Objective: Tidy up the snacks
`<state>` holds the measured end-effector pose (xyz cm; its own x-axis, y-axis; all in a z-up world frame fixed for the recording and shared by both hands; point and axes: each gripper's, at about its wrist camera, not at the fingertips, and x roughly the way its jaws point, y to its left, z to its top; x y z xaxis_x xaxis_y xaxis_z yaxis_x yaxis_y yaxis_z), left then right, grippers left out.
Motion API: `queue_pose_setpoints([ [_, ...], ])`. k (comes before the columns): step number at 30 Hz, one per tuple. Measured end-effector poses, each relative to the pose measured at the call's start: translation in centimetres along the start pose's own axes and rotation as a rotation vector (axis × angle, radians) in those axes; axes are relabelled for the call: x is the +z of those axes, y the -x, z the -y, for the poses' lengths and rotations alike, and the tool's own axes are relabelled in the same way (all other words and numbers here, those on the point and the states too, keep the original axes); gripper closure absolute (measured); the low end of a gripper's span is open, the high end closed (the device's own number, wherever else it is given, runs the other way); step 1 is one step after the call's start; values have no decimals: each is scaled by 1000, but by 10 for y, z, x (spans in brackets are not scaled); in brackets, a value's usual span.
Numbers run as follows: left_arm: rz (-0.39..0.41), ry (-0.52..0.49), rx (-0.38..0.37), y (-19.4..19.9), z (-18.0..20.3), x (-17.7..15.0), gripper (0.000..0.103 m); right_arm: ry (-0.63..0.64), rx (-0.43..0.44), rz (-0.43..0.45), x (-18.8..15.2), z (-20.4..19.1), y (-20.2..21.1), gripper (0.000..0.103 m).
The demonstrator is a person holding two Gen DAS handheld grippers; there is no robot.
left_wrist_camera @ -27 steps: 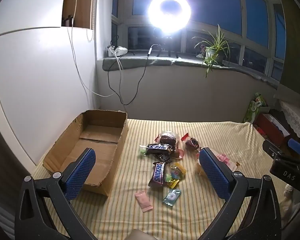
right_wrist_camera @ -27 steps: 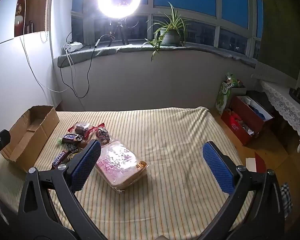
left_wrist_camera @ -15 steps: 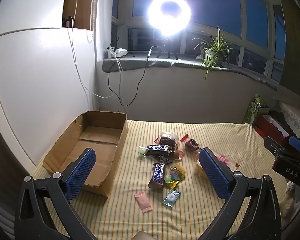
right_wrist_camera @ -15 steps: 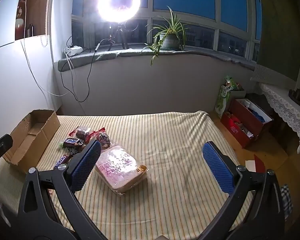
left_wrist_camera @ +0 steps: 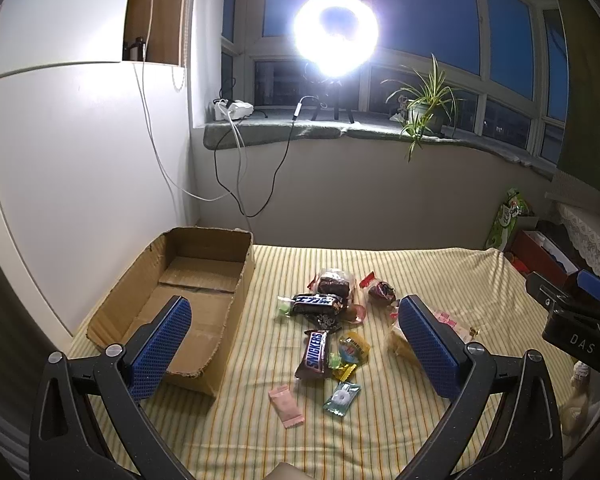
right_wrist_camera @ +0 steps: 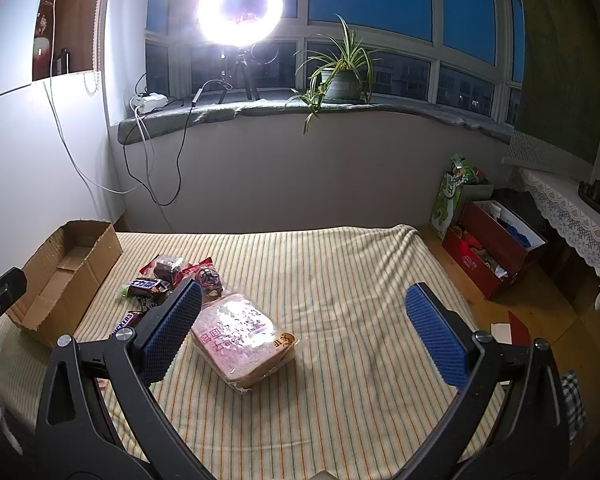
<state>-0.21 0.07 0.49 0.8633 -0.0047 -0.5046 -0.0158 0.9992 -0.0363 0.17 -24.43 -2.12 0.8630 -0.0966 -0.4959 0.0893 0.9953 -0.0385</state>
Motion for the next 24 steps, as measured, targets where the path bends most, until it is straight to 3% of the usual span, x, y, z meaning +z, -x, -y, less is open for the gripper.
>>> queue_pose_setpoints([
  [24,-2,0,-1,-2,2,-1,0,-1,2,0,1,-2,0,0],
])
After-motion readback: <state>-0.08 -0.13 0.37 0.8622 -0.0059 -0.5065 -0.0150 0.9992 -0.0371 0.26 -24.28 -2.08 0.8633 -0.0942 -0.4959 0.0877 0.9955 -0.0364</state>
